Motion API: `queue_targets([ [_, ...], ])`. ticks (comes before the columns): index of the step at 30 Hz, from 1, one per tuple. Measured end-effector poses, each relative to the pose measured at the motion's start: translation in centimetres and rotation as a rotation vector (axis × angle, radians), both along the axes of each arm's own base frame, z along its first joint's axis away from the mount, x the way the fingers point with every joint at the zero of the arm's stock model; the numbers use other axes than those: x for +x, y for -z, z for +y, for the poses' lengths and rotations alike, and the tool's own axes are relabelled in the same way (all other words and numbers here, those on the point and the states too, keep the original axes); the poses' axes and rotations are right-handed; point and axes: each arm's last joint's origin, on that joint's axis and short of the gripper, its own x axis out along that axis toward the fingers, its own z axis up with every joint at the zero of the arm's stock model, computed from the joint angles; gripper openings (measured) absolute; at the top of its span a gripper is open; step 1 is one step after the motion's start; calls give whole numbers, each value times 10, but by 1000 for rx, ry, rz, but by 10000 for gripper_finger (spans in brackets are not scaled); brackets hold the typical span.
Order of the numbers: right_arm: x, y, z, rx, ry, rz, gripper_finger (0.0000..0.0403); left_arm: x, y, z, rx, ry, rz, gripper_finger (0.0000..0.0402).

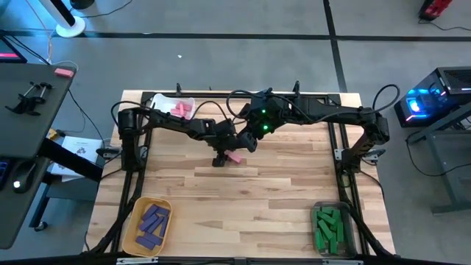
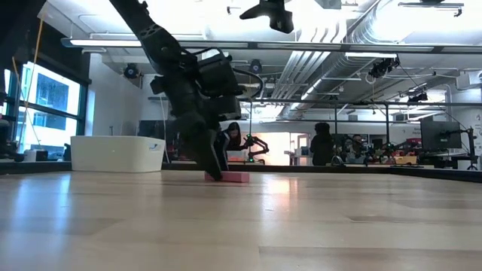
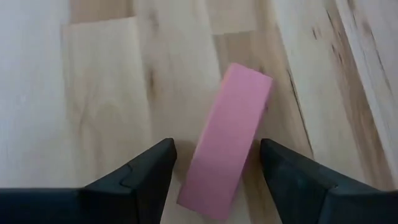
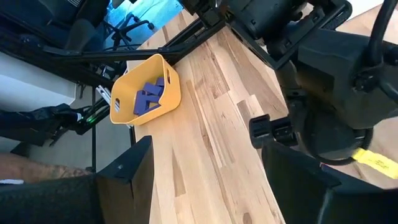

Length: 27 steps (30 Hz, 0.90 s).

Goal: Sort blocks
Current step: Put the pink block into the white bin

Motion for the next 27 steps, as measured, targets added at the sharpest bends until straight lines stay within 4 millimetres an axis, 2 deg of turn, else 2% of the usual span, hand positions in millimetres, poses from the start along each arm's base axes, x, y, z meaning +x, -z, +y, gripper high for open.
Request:
queue_targets([
  [2, 0, 0, 0, 0, 0, 0, 232, -1, 1, 0, -31, -58, 26, 213],
  [4, 0, 0, 0, -1, 0, 0, 232, -3, -1, -1, -49, -106, 47, 181],
  [8, 0, 0, 0, -19, -15, -5, 232, -10, -9, -1, -43, -170, 99, 65],
  [9, 0, 0, 0, -24, -20, -6, 232, -14, -12, -1, -41, -180, 115, 50],
  [14, 0, 0, 0, -74, -57, -20, 232, -38, -39, 10, 31, -282, 205, 50],
  [18, 0, 0, -2, -154, -53, -28, 232, -67, -73, 24, 102, -430, 128, 50],
  [22, 0, 0, -5, -228, -21, -26, 232, -111, -100, 42, 169, -771, -57, 50],
  [24, 1, 0, -5, -240, -22, -34, 232, -139, -105, 47, 216, -976, -102, 50],
  [27, 2, -2, -6, -247, -24, -49, 232, -176, -107, 48, 245, -1195, -147, 50],
])
